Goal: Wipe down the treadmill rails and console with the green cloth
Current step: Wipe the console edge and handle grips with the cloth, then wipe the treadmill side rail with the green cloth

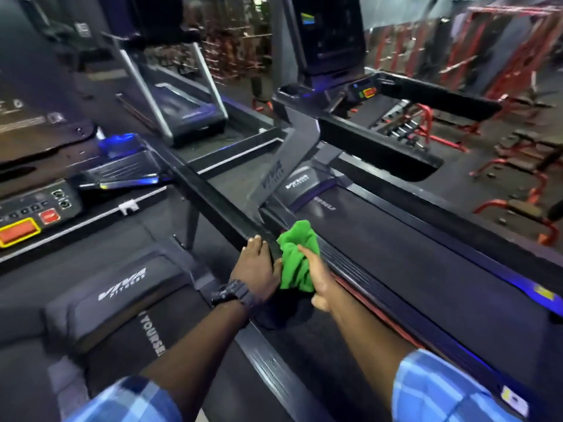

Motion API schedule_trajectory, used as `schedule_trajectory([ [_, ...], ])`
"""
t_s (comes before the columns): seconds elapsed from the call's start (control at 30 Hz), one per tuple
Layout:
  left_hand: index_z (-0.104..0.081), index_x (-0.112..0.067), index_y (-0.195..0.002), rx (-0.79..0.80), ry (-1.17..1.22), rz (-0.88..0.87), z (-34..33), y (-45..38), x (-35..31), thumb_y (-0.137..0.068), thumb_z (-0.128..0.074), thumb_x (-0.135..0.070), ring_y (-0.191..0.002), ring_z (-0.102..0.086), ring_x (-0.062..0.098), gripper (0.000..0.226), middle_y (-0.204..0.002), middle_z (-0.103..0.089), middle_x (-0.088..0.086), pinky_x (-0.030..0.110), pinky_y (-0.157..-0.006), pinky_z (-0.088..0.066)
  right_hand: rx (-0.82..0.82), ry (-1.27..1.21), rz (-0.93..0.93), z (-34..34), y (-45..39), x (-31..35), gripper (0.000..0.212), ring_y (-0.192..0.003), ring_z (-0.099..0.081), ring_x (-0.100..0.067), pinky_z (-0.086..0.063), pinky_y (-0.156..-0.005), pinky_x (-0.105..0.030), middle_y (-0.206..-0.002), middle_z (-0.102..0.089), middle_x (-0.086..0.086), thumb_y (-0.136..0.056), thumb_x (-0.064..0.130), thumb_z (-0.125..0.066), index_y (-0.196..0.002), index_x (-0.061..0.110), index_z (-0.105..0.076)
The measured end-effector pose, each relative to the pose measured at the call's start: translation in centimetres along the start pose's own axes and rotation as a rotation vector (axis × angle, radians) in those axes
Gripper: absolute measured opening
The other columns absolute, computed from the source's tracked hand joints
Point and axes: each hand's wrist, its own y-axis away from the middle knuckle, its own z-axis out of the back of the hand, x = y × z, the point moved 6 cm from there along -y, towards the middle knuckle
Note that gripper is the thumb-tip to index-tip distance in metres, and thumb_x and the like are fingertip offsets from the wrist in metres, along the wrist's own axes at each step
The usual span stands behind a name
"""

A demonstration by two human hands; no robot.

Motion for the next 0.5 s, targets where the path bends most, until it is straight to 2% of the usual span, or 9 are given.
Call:
schedule_trajectory([
  [0.03, -0.037, 0.006, -0.134, -0.022, 0.014, 0.013, -0.2, -0.2, -0.2, -0.094, -0.042, -0.038, -0.137, -0.027, 0.036, 0.059, -0.146, -0.032, 0.024, 0.042, -0.116, -0.020, 0.023, -0.088, -0.093, 0.2, -0.1, -0.7, 0.033, -0.066, -0.070, -0.014, -0.055, -0.062, -0.024, -0.083, -0.075, -0.005, -0.094, 0.041, -0.058, -0.103, 0.015, -0.075],
  [0.07, -0.037, 0.006, -0.134, -0.040, 0.026, 0.041, -0.6, -0.3, -0.3, -0.094, -0.042, -0.038, -0.137, -0.027, 0.036, 0.060, -0.146, -0.032, 0.025, 0.042, -0.116, -0.020, 0.060, -0.145, -0.160, 0.3, 0.1, -1.3, 0.034, -0.067, -0.070, -0.016, -0.056, -0.065, -0.025, -0.083, -0.074, -0.005, -0.092, 0.044, -0.059, -0.101, 0.016, -0.076],
  [0.13, -0.042, 0.007, -0.130, -0.093, 0.025, 0.102, -1.1, -0.6, -0.6, -0.094, -0.036, -0.039, -0.134, -0.030, 0.037, 0.059, -0.141, -0.037, 0.026, 0.042, -0.115, -0.022, 0.126, -0.264, -0.226, 0.3, 0.0, -1.8, 0.041, -0.082, -0.067, -0.020, -0.053, -0.086, -0.033, -0.095, -0.072, -0.008, -0.082, 0.042, -0.066, -0.112, 0.014, -0.073],
  [0.2, -0.049, 0.006, -0.124, -0.145, 0.034, 0.128, -1.0, -0.9, -1.2, -0.091, -0.024, -0.042, -0.131, -0.035, 0.037, 0.063, -0.136, -0.044, 0.025, 0.042, -0.114, -0.026, 0.170, -0.281, -0.281, 0.8, -0.5, -1.7, 0.040, -0.086, -0.066, -0.021, -0.048, -0.097, -0.035, -0.097, -0.071, -0.010, -0.078, 0.039, -0.064, -0.106, 0.011, -0.071],
  [0.27, -0.054, 0.003, -0.117, -0.200, 0.065, 0.144, -0.8, -1.0, -1.4, -0.086, -0.011, -0.044, -0.129, -0.039, 0.037, 0.071, -0.132, -0.048, 0.023, 0.041, -0.112, -0.028, 0.222, -0.167, -0.293, 0.8, -0.9, -0.4, 0.029, -0.071, -0.068, -0.019, -0.053, -0.083, -0.031, -0.083, -0.072, -0.010, -0.088, 0.035, -0.058, -0.093, 0.010, -0.072],
  [0.33, -0.052, 0.001, -0.121, -0.216, 0.080, 0.159, -0.6, -0.8, -1.2, -0.085, -0.007, -0.042, -0.133, -0.037, 0.035, 0.072, -0.137, -0.046, 0.022, 0.040, -0.113, -0.026, 0.231, 0.026, -0.208, 0.3, -1.8, 1.1, 0.024, -0.068, -0.069, -0.019, -0.054, -0.073, -0.030, -0.083, -0.073, -0.010, -0.093, 0.029, -0.058, -0.093, 0.011, -0.073],
  [0.43, -0.045, -0.003, -0.134, -0.198, 0.106, 0.201, -0.7, -0.6, -1.3, -0.089, -0.018, -0.034, -0.139, -0.030, 0.031, 0.060, -0.147, -0.038, 0.018, 0.038, -0.116, -0.021, 0.273, 0.245, -0.047, -1.4, -3.9, 2.6, 0.025, -0.089, -0.073, -0.022, -0.056, -0.082, -0.032, -0.101, -0.076, -0.009, -0.092, 0.028, -0.062, -0.106, 0.011, -0.073],
  [0.5, -0.046, -0.003, -0.133, -0.211, 0.076, 0.234, -0.7, -0.6, -1.5, -0.087, -0.016, -0.035, -0.138, -0.033, 0.030, 0.064, -0.146, -0.040, 0.018, 0.038, -0.117, -0.022, 0.366, 0.232, -0.101, -2.4, -5.3, 2.1, 0.028, -0.083, -0.072, -0.017, -0.056, -0.078, -0.027, -0.096, -0.075, -0.008, -0.096, 0.028, -0.054, -0.101, 0.010, -0.075],
])
